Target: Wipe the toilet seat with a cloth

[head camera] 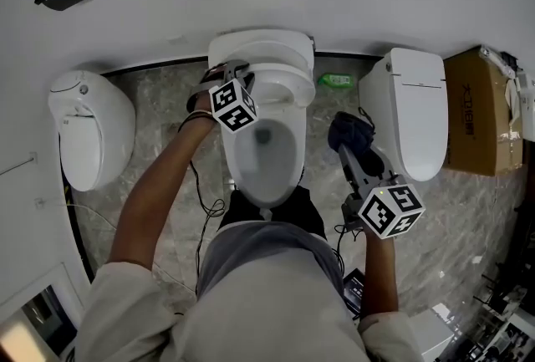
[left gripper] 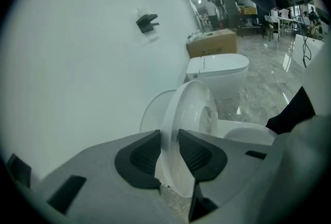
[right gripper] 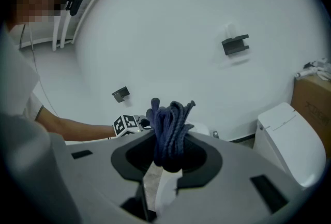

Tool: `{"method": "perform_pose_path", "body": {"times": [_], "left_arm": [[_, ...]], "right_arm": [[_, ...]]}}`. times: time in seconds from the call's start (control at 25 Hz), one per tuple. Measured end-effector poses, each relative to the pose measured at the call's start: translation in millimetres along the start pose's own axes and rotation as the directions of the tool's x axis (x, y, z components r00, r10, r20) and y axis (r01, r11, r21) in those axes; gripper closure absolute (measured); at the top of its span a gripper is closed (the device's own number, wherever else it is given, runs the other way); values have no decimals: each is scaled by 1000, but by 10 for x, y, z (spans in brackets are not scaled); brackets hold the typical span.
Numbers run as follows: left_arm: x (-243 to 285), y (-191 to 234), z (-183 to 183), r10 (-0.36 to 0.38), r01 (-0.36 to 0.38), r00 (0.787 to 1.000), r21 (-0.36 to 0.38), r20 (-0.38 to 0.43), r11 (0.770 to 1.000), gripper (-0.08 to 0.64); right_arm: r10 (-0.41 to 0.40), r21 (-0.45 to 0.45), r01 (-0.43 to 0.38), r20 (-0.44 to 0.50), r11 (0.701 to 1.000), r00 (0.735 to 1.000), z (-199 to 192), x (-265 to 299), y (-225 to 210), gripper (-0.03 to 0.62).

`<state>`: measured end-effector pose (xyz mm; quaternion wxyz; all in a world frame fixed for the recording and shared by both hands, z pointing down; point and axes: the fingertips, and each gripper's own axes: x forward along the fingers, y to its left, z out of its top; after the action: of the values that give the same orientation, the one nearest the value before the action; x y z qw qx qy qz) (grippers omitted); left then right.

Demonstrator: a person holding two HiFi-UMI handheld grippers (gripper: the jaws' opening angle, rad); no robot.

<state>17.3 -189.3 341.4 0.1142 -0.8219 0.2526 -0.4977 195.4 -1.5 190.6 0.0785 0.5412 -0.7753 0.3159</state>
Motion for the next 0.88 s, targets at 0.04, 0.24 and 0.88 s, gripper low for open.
{"method": "perform_pose_path", "body": {"times": [0.04, 0.24, 0.88], "left_arm": [[-32, -39, 4, 4, -4, 1000, 4, 6, 1000, 459], [-199, -227, 0, 27, -30, 999, 68, 36, 997, 464], [-704, -987, -94, 22, -39, 991, 126, 129, 991, 477]], "right_arm": [[-1, 0, 1, 2, 1000, 1000, 7, -11, 4, 490], [-5, -8, 5, 8, 1000, 1000, 38, -27, 15, 489], [-27, -42, 27, -18, 999, 999, -161, -197, 134, 489]]}}
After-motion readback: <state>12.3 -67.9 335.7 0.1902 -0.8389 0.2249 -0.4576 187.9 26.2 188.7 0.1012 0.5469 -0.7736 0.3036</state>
